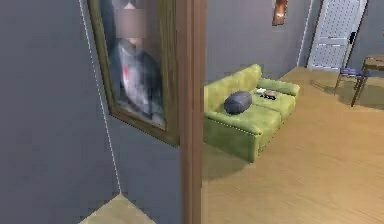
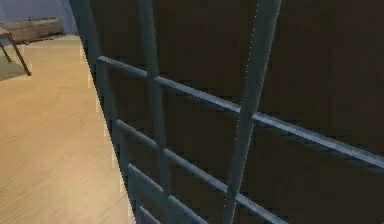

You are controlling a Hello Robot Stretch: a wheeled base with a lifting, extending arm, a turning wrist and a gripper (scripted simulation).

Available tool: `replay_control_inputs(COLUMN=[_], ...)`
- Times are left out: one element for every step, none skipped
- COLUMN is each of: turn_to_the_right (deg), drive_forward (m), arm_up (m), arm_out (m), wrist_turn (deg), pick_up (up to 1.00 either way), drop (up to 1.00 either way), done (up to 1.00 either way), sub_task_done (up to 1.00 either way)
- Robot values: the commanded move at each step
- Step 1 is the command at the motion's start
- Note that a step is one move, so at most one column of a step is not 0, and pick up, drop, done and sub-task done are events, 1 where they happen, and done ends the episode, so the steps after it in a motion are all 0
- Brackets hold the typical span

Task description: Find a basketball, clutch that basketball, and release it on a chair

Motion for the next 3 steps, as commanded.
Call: replay_control_inputs(turn_to_the_right=[-45.0, 0.0, -6.0], drive_forward=[0.0, 0.05, 0.0], arm_up=[0.0, 0.0, 0.0], arm_out=[0.0, 0.0, 0.0], wrist_turn=[0.0, 0.0, 0.0], pick_up=[0.0, 0.0, 0.0], drop=[0.0, 0.0, 0.0], done=[0.0, 0.0, 0.0], sub_task_done=[0.0, 0.0, 0.0])
